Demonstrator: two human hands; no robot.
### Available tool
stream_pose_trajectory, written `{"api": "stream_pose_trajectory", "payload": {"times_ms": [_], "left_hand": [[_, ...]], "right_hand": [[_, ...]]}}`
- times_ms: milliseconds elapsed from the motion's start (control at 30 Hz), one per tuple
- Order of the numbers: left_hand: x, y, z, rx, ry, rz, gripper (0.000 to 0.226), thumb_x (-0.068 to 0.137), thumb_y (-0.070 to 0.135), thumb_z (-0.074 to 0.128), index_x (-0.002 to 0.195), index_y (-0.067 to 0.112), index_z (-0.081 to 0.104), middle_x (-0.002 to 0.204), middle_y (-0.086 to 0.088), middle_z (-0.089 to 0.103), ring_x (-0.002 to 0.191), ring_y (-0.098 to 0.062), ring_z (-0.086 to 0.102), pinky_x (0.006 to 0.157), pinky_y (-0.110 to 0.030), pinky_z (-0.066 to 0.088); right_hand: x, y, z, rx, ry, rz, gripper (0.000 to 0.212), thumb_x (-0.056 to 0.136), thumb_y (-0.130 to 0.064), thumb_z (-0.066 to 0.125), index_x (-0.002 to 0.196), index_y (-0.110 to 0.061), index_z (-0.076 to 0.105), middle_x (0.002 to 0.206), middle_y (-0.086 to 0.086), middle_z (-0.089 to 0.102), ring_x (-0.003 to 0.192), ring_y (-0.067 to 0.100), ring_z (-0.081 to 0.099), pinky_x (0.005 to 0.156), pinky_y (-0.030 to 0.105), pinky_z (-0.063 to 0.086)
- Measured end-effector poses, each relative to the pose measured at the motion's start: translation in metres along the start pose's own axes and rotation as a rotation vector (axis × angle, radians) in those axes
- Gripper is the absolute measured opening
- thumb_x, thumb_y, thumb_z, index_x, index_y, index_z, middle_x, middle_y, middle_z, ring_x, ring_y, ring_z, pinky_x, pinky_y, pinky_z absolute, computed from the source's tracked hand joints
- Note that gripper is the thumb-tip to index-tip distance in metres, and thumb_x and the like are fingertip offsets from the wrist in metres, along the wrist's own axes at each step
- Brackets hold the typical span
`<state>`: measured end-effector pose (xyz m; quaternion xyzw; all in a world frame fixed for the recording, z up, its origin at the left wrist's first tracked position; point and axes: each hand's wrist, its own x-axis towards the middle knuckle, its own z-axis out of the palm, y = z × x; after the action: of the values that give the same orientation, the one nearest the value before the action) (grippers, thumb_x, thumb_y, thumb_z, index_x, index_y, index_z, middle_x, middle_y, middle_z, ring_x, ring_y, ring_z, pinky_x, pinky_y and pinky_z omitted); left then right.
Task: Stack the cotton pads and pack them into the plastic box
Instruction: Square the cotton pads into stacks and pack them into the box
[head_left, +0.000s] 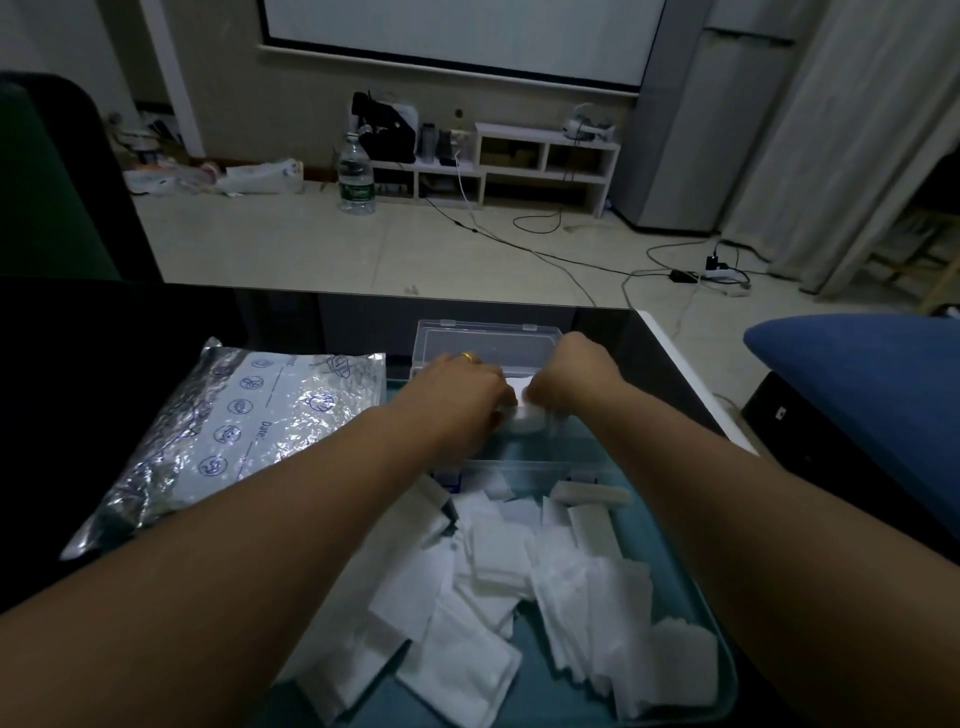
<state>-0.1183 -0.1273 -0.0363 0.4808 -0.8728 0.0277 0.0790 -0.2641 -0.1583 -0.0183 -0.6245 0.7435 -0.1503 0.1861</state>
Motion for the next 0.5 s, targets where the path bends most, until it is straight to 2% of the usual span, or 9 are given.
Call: {"api": "stream_pose_trajectory", "payload": {"times_ms": [133, 267, 367, 500], "left_hand": [[0.0008, -0.0002, 0.0004, 0.012, 0.021, 0.005, 0.035, 0.097, 0.027, 0.055, 0.132, 0.030, 0.059, 0.132, 0.003, 0.059, 0.123, -0.021, 0.047, 0.104, -0.036, 0.037], [-0.0006, 0.0005, 0.0012, -0.002, 0.011, -0.002, 0.035, 0.098, 0.027, 0.053, 0.133, 0.030, 0.058, 0.133, 0.003, 0.059, 0.123, -0.021, 0.047, 0.104, -0.036, 0.035], [-0.0011, 0.0022, -0.0006, -0.017, 0.014, -0.015, 0.036, 0.097, 0.026, 0.054, 0.133, 0.030, 0.058, 0.132, 0.003, 0.059, 0.123, -0.021, 0.048, 0.104, -0.036, 0.036], [-0.0020, 0.0046, -0.0031, -0.068, -0.001, -0.056, 0.038, 0.096, 0.027, 0.057, 0.133, 0.029, 0.057, 0.129, 0.001, 0.059, 0.120, -0.021, 0.049, 0.100, -0.035, 0.038]], "right_hand": [[-0.0026, 0.0003, -0.0011, -0.061, 0.021, -0.015, 0.023, 0.085, -0.013, 0.066, 0.101, -0.010, 0.049, 0.093, 0.009, 0.057, 0.081, 0.023, 0.057, 0.069, 0.030, 0.051], [-0.0069, 0.0020, -0.0002, -0.060, 0.051, -0.045, 0.025, 0.087, -0.014, 0.065, 0.100, -0.015, 0.045, 0.093, 0.008, 0.055, 0.082, 0.022, 0.056, 0.076, 0.032, 0.054], [-0.0049, 0.0046, 0.0015, -0.036, 0.120, -0.043, 0.017, 0.087, -0.015, 0.064, 0.098, -0.008, 0.054, 0.088, 0.006, 0.059, 0.076, 0.020, 0.058, 0.072, 0.033, 0.055], [-0.0071, 0.0073, 0.0005, -0.025, 0.174, -0.054, 0.006, 0.087, -0.013, 0.062, 0.091, -0.010, 0.059, 0.081, 0.007, 0.060, 0.070, 0.020, 0.058, 0.062, 0.030, 0.051]]}}
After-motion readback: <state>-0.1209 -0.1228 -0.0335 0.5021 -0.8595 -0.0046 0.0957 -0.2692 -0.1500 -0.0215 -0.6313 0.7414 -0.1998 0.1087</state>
